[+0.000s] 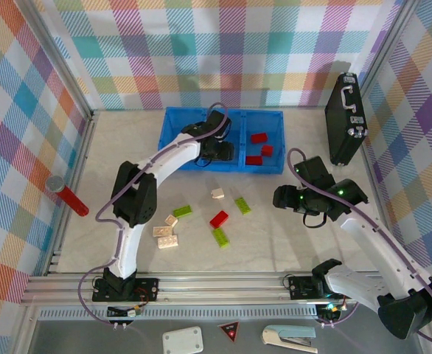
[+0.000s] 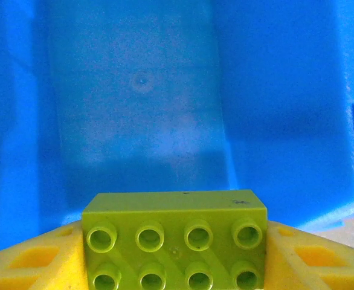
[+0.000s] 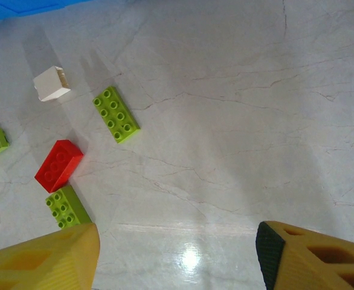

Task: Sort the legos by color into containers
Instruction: Place the lego in the container.

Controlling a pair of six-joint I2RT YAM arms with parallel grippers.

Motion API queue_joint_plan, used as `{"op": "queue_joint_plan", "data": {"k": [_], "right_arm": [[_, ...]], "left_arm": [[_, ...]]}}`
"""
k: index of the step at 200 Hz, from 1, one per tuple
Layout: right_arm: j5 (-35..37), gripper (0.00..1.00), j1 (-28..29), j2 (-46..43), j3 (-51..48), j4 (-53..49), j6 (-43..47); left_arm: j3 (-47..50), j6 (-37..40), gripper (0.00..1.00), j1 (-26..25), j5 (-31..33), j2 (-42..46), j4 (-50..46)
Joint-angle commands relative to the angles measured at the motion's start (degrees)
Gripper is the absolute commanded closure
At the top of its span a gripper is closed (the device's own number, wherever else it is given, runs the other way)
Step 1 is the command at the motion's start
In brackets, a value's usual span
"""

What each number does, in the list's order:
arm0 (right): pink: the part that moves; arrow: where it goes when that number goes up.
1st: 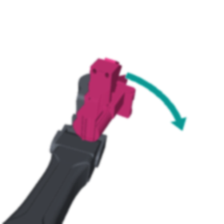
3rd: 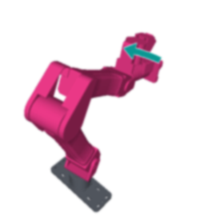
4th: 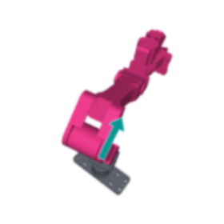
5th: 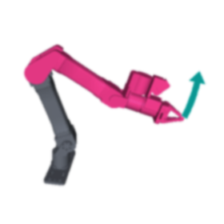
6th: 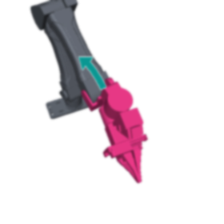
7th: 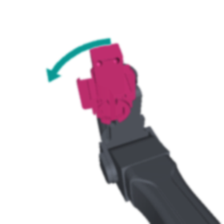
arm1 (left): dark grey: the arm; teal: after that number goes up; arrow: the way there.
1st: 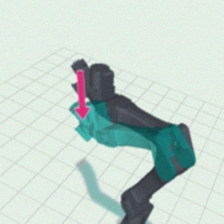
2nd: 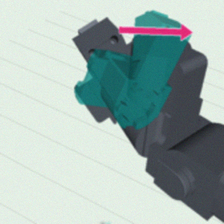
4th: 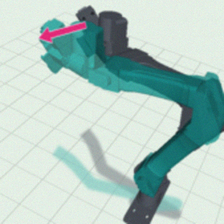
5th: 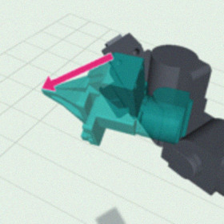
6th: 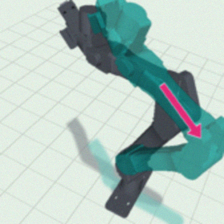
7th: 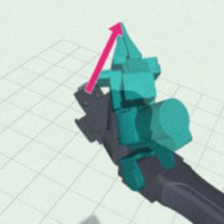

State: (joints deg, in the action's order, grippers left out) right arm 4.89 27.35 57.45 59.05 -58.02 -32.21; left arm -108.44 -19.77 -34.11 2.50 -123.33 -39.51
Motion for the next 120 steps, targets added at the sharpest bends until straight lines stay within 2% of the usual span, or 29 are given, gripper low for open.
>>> {"op": "queue_joint_plan", "data": {"k": [1, 42, 66, 120], "right_arm": [[-0.1, 0.3, 0.2, -0.7, -0.9, -1.0, -0.7], [-0.2, 0.3, 0.2, -0.3, -1.0, -0.9, -0.5], [0.0, 0.3, 0.2, -0.4, -0.9, -1.1, -0.5], [-0.5, 0.3, 0.2, -0.4, -1.7, -0.5, -0.2]], "left_arm": [[-4.3, 1.2, 0.43, -0.2, -0.7, -2.6, -2.8], [-13.1, 1.1, 0.43, 0.3, 0.4, -10.2, -6.0], [-15.6, -0.3, 0.43, 0.4, -0.1, -11.8, -8.2], [-11.5, -3.6, 0.43, 0.3, 0.1, -8.9, -10.5]]}}
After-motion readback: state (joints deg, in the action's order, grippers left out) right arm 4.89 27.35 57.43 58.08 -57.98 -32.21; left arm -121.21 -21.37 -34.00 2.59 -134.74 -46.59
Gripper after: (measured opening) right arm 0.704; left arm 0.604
